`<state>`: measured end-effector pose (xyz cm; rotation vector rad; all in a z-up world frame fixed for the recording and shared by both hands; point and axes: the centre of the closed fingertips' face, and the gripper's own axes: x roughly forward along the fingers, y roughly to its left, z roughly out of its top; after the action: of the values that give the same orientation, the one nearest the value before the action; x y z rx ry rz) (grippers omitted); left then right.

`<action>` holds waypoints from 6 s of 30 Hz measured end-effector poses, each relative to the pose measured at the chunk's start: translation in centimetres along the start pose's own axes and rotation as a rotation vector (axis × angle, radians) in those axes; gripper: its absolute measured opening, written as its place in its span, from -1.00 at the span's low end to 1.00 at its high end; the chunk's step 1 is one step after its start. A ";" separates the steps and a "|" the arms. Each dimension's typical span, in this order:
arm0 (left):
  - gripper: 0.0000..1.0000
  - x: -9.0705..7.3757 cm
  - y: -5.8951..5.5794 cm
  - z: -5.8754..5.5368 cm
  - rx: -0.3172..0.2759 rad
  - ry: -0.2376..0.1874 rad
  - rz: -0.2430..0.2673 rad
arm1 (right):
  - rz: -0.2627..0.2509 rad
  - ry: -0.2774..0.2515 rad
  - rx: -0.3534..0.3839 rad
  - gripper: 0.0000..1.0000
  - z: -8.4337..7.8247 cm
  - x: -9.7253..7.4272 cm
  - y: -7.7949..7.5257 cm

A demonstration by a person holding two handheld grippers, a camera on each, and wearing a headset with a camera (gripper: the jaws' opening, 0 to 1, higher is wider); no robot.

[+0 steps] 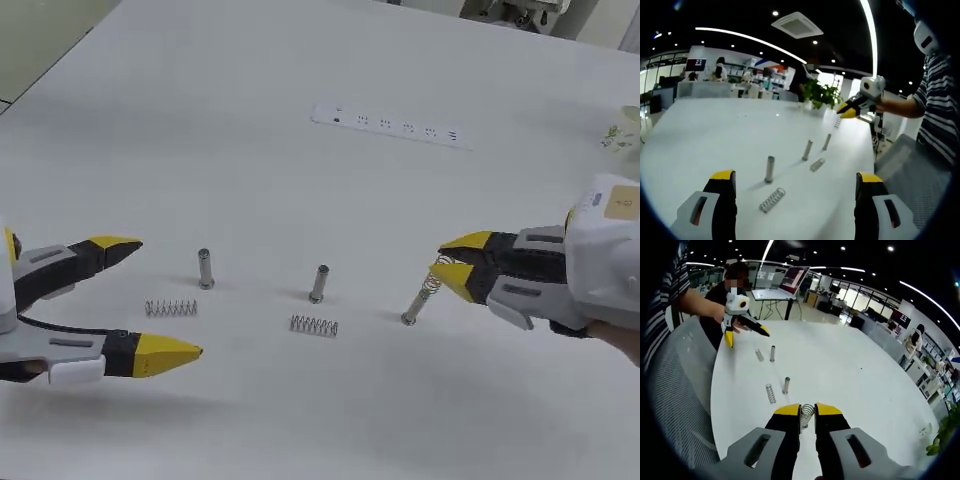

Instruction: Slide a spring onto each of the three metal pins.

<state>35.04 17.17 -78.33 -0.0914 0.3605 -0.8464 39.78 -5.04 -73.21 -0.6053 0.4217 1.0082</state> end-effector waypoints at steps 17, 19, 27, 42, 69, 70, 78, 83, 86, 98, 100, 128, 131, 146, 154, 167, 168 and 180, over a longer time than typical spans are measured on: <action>0.91 -0.3 0.1 -0.1 -0.002 0.001 0.009 | -0.019 0.019 0.060 -0.85 -1.1 1.5 -0.8; 0.91 -0.3 0.1 -0.1 -0.002 0.001 0.010 | -0.018 0.021 0.057 -0.85 -1.2 1.6 -0.8; 0.90 -0.5 0.5 -0.4 0.004 0.011 0.028 | -0.015 0.032 0.074 -0.85 -1.9 1.8 -0.7; 0.89 -0.5 0.5 -0.2 0.002 0.006 0.020 | -0.005 0.047 0.092 -0.85 -2.8 2.7 -0.7; 0.89 -0.6 0.5 -0.1 -0.007 0.000 0.022 | 0.049 0.157 0.133 -0.84 -6.5 5.3 0.6; 0.89 -0.6 0.5 -0.1 -0.007 0.001 0.022 | 0.050 0.159 0.132 -0.84 -6.6 5.4 0.6; 0.88 -0.6 0.4 -0.3 -0.007 0.006 0.020 | 0.048 0.167 0.122 -0.84 -6.9 5.4 0.5; 0.90 -0.6 0.5 -0.2 -0.006 0.002 0.026 | 0.045 0.169 0.116 -0.83 -6.7 5.3 0.6; 0.89 -0.6 0.5 -0.2 -0.005 0.005 0.024 | 0.042 0.168 0.126 -0.83 -6.7 5.3 0.6; 0.89 -0.7 0.5 0.1 -0.004 -0.001 0.030 | 0.045 0.153 0.121 -0.81 -6.0 4.8 0.8; 0.89 -0.8 0.5 0.2 -0.002 -0.002 0.030 | 0.044 0.148 0.118 -0.81 -5.8 4.6 0.7; 0.88 -1.0 0.4 0.2 -0.002 0.005 0.038 | 0.079 0.077 0.097 -0.81 -3.8 3.3 2.9; 0.88 -1.0 0.3 0.2 0.000 0.008 0.036 | 0.093 0.082 0.088 -0.82 -3.9 3.4 3.5; 0.88 -0.9 0.1 -0.4 0.000 0.019 0.028 | 0.179 0.116 -0.052 -0.84 -2.9 5.0 6.2; 0.87 -0.9 0.1 -0.4 0.001 0.020 0.027 | 0.217 0.122 -0.120 -0.82 -1.7 6.3 7.4; 0.87 -1.0 0.0 -0.8 0.004 0.030 0.029 | 0.289 0.145 -0.228 -0.83 -0.6 9.0 9.4; 0.87 -1.1 0.0 -0.8 0.004 0.030 0.030 | 0.293 0.150 -0.232 -0.83 -0.6 9.1 9.4; 0.86 -1.1 -0.1 -0.9 0.003 0.032 0.026 | 0.331 0.212 -0.249 -0.84 -1.6 11.1 9.5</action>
<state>33.99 17.98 -78.89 -0.0706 0.3900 -0.8237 36.59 4.91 -83.53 -0.8905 0.6013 1.3297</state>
